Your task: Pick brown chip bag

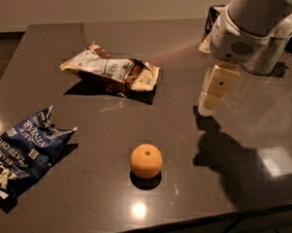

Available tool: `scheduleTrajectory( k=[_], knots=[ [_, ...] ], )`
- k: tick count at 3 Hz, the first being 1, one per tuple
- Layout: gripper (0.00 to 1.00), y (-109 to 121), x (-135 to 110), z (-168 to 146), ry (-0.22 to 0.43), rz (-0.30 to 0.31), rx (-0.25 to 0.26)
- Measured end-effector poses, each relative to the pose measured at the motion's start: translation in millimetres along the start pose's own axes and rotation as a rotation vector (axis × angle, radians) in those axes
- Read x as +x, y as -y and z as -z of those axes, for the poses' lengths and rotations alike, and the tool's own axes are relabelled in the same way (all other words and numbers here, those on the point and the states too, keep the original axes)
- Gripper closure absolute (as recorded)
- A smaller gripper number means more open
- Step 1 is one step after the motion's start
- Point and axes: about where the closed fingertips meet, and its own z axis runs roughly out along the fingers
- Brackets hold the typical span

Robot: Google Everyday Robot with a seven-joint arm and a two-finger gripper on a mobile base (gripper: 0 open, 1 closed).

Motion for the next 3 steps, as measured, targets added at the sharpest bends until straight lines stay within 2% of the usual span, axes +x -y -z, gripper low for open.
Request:
scheduleTrajectory(
  k=[1, 3],
  knots=[
    [0.0, 21.3, -32.4, -17.6, 0.038, 0.048, 0.015],
    [0.0, 73.2, -93.9, -67.2, 0.108, 0.046, -0.01]
  ],
)
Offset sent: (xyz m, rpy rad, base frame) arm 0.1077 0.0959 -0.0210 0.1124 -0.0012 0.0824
